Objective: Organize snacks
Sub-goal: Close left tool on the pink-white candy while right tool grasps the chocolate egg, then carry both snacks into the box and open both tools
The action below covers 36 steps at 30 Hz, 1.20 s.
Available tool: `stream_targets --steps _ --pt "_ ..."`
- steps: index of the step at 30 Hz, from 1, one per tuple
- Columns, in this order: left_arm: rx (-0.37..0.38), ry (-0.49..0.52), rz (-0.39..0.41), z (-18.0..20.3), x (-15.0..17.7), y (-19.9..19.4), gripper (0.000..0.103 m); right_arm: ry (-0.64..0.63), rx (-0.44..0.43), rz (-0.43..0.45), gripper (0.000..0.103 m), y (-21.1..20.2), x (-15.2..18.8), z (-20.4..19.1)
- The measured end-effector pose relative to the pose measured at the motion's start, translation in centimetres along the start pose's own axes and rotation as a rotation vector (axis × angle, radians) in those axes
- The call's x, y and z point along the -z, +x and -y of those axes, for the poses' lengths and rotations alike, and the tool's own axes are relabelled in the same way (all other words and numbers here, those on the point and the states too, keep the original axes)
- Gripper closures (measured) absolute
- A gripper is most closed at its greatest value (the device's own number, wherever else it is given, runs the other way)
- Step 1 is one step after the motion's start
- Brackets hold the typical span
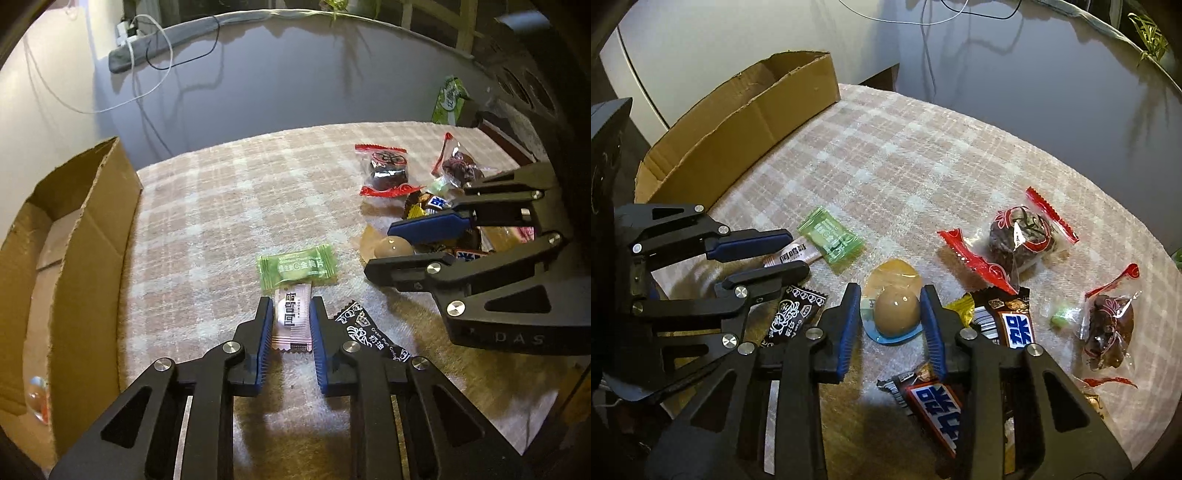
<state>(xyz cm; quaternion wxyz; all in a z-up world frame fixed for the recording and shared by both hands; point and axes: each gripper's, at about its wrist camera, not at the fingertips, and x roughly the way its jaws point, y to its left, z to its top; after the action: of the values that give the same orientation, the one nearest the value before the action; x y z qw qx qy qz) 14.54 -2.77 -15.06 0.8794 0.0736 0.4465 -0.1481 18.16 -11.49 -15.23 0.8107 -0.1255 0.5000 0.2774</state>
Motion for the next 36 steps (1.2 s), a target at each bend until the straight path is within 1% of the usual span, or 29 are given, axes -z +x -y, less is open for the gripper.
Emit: stream_targets --steps 9,11,19,27,36 --pt "0.015 -0.089 0.030 -1.2 1.1 -1.7 0.086 0.019 -0.015 0.030 0.070 -1.0 0.8 -0.4" --pt "0.019 -0.114 0.048 -1.6 1.2 -2.4 0.086 0.021 -0.018 0.040 0.070 -1.3 0.9 -0.6" --pt "0.004 -0.160 0.131 -2.6 1.5 -5.8 0.086 0.024 -0.025 0.102 0.071 -3.5 0.8 -1.8" --pt "-0.031 -0.199 0.202 -4.6 1.4 -9.0 0.086 0.002 -0.039 0.170 0.071 -5.8 -1.0 -3.7" --pt "-0.097 -0.249 0.260 -8.1 2.0 -11.6 0.086 -0.036 -0.068 0.236 0.071 -7.0 -4.3 -6.8"
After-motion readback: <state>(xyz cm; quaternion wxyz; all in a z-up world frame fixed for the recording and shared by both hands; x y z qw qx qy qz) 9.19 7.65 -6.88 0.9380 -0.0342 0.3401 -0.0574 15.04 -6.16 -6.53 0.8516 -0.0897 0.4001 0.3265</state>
